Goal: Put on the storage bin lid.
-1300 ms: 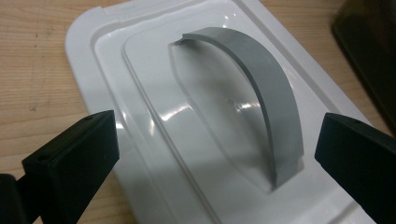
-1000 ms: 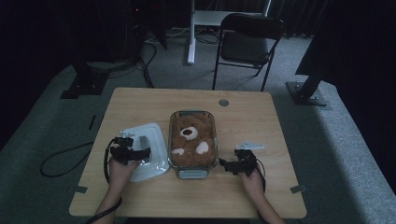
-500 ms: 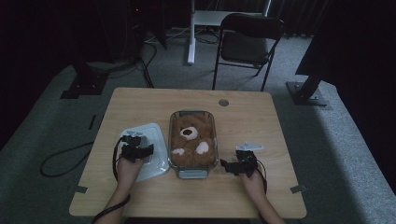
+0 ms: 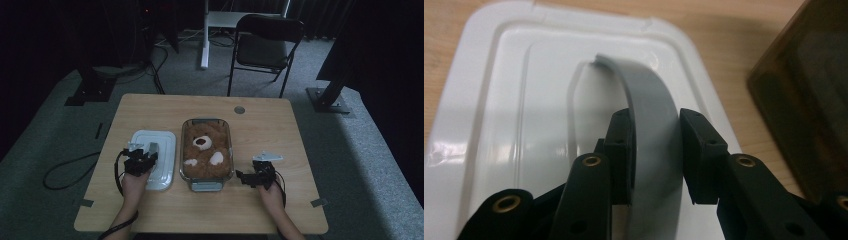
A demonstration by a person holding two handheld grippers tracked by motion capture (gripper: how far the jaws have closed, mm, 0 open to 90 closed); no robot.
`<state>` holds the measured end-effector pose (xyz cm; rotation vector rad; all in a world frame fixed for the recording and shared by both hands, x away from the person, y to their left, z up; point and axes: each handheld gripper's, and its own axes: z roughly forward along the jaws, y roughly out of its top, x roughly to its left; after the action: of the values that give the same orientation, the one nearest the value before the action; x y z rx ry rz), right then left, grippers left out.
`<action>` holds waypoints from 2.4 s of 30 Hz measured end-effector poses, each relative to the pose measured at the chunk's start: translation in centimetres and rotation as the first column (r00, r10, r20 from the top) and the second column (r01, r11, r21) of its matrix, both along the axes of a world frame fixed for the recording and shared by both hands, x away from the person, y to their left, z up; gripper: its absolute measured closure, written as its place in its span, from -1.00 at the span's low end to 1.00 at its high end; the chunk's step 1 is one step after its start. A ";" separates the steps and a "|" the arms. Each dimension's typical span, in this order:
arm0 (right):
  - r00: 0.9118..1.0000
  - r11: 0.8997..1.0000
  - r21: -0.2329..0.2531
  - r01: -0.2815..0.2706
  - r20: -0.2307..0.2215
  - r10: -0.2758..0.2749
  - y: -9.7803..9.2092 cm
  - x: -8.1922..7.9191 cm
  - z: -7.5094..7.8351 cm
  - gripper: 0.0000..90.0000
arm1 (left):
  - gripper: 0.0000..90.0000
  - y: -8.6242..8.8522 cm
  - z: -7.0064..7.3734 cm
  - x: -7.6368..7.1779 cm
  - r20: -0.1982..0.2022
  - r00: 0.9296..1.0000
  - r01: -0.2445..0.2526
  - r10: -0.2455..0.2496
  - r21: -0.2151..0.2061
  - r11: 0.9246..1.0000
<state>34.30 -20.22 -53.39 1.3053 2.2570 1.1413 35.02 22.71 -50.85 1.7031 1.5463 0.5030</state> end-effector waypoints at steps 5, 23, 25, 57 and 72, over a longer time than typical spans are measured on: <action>1.000 1.000 0.005 0.007 -0.001 -0.007 -0.3 0.1 0.0 -0.70 | 0.56 0.2 1.9 -0.8 0.048 0.999 -0.015 0.016 -0.024 1.000; 1.000 1.000 0.015 0.028 0.005 -0.028 -1.0 0.1 0.3 -0.70 | 0.57 -1.3 10.2 -3.6 0.267 0.963 -0.008 0.035 -0.104 0.995; 1.000 0.999 0.018 0.028 0.004 -0.028 -1.0 0.1 0.3 -0.70 | 0.57 -1.8 10.8 -3.7 0.281 0.959 0.009 0.023 -0.113 0.994; 0.999 0.999 0.019 0.041 0.023 -0.041 -1.6 0.0 0.5 -0.70 | 0.57 -15.9 10.3 -4.0 0.228 0.960 0.221 -0.161 -0.271 0.937; 0.998 0.998 0.025 0.051 0.023 -0.051 -1.8 -0.1 0.7 -0.70 | 0.57 -16.9 8.3 -2.8 0.174 0.978 0.161 -0.115 -0.279 0.947</action>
<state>34.16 -22.02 -52.73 1.3431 2.1868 1.1641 32.20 5.76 -42.59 1.4941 1.3067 0.3085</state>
